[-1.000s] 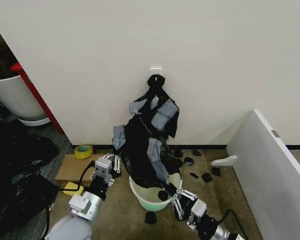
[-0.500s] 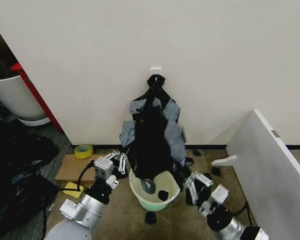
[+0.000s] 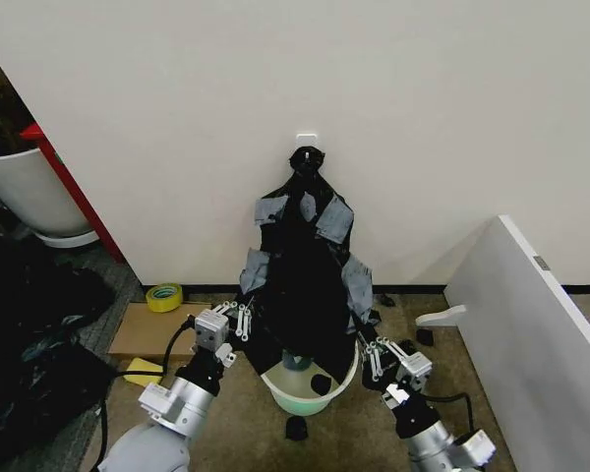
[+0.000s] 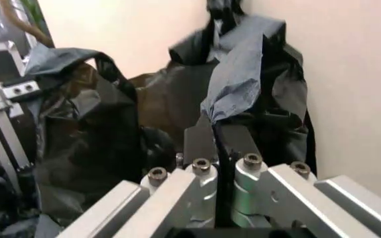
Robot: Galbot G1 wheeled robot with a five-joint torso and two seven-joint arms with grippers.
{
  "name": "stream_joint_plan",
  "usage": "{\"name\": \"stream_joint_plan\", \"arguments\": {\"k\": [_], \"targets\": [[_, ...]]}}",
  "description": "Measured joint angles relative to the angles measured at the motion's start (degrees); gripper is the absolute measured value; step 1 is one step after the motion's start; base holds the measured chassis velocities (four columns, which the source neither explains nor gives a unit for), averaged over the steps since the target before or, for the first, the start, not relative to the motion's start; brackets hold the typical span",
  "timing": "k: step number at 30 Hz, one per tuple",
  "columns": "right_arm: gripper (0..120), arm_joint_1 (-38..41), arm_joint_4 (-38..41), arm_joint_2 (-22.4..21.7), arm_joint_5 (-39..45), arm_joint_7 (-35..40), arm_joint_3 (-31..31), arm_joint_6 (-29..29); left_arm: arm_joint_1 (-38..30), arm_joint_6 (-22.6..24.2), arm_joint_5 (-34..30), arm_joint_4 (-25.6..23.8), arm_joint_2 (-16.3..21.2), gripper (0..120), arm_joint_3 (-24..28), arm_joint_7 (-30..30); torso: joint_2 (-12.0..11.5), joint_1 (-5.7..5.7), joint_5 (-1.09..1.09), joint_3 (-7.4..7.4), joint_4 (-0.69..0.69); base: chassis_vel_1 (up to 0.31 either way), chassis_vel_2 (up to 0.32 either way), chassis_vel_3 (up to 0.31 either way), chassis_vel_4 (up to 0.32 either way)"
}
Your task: Place the garbage bag over the trash bin.
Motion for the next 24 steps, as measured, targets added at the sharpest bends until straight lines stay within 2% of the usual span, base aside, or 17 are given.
{"name": "stream_joint_plan", "arguments": {"k": [10,13,14,16,17,21,24], "targets": [[0,4.2,-8.8,0.3,-1.4,-0.1,-0.3,1.4,-1.5,-0.6,-2.8,6.2,-2.8,0,1.9,1.8,0.0,0.00,0.03,0.00,0.00,0.000,0.000,0.000,0.000],[0,4.6,-10.2,0.0,-2.7,0.7,0.0,1.2,-1.9,-0.6,-3.7,9.1,-5.0,0,3.1,1.8,0.0,0.00,0.01,0.00,0.01,0.000,0.000,0.000,0.000],[0,3.9,-9.9,-0.3,-3.0,2.3,-0.6,0.0,-1.8,0.1,-3.2,10.0,-5.7,0,3.9,0.7,0.0,0.00,0.00,0.00,0.01,0.000,0.000,0.000,0.000],[0,-0.3,-6.3,-2.0,-2.9,8.8,-3.2,-6.1,-0.3,3.7,0.8,10.7,-5.8,0,6.0,-3.9,0.0,0.00,-0.01,0.00,0.00,0.000,0.000,0.000,0.000],[0,-0.3,-6.3,-2.0,-2.9,8.8,-3.2,-6.1,-0.3,3.7,0.8,10.7,-5.8,0,6.0,-3.9,0.0,0.00,-0.01,0.00,0.00,0.000,0.000,0.000,0.000],[0,-7.2,3.1,-7.1,1.9,23.4,-6.4,-20.2,2.8,11.6,4.0,6.6,-1.5,0,8.4,-11.9,0.0,0.00,-0.01,-0.01,-0.01,0.000,0.000,0.000,0.000],[0,-9.3,8.6,-9.6,5.8,28.7,-6.9,-27.4,4.0,17.2,4.1,2.9,1.9,0,9.3,-15.5,0.0,0.00,0.00,-0.01,0.01,0.000,0.000,0.000,0.000]]}}
